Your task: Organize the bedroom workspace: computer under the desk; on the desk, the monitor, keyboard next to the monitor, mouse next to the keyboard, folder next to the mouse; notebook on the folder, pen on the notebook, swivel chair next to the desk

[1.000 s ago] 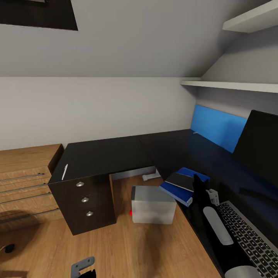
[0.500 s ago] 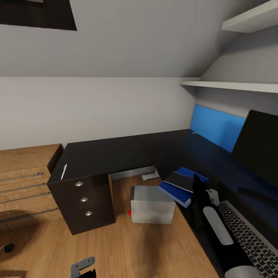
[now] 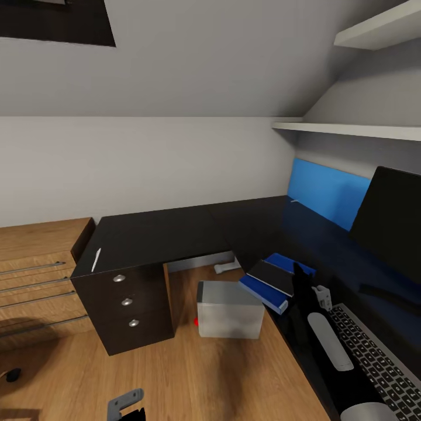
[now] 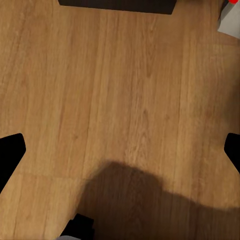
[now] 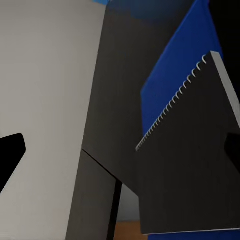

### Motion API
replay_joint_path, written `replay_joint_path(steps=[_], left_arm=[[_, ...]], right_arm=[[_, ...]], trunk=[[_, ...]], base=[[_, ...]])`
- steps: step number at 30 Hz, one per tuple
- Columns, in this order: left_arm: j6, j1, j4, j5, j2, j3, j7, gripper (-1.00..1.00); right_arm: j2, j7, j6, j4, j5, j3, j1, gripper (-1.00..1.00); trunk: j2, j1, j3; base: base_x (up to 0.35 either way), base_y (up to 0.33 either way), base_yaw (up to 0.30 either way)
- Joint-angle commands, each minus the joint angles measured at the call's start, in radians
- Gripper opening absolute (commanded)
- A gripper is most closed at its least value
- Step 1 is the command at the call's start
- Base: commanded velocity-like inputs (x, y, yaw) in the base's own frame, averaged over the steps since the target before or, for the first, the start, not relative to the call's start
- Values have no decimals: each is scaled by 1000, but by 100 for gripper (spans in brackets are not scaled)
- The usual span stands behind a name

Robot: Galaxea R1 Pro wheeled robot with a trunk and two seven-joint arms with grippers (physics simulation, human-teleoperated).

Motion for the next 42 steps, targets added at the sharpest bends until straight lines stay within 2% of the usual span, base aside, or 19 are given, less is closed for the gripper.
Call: replay_joint_path(steps=[1, 10, 23, 27, 30, 33, 35, 36, 38, 40, 42], left_arm=[[3, 0, -2, 5, 1, -2, 7, 100], [3, 0, 11, 4, 2, 0, 8, 100], [3, 0, 44, -2, 11, 4, 8, 100], [1, 0, 89, -3, 12, 4, 8, 100], [-15, 0, 120, -4, 12, 4, 8, 100], [-63, 0, 160, -18, 12, 4, 7, 100], [-107, 0, 185, -40, 11, 4, 6, 100], [-164, 0, 210, -89, 8, 4, 0, 100], [-173, 0, 215, -98, 7, 3, -3, 100], [-182, 0, 230, -109, 4, 2, -10, 100], [-184, 0, 236, -113, 3, 2, -15, 100]], right_arm=[[-1, -3, -7, -7, -9, 3, -1, 100], [3, -4, -7, -68, -10, 3, -1, 100], [5, -2, -10, -71, -7, 11, 0, 100], [17, -4, -10, -71, 0, 42, 0, 100], [37, -6, -18, -70, 32, 81, 0, 100], [58, -9, -50, -68, 89, 111, 0, 100], [79, -11, -80, -65, 143, 130, 0, 100], [128, -18, -115, -51, 250, 172, 0, 100], [144, -28, -119, -32, 285, 190, 0, 100], [178, -54, -124, 33, 363, 247, 0, 100], [198, -65, -126, 73, 408, 281, -1, 100]], trunk=[[-1, 0, -1], [-1, 0, -1], [-1, 0, 5], [-1, 0, 7], [-1, 0, 9], [-1, 0, 10], [-1, 0, 11], [-1, 0, 12], [-1, 0, 13], [-1, 0, 14], [-1, 0, 15]], base=[[0, 0, 0], [0, 0, 25], [0, 0, 232], [0, 0, 254], [0, 0, 256], [0, 0, 259], [0, 0, 260], [0, 0, 260], [0, 0, 261], [0, 0, 261], [0, 0, 265]])
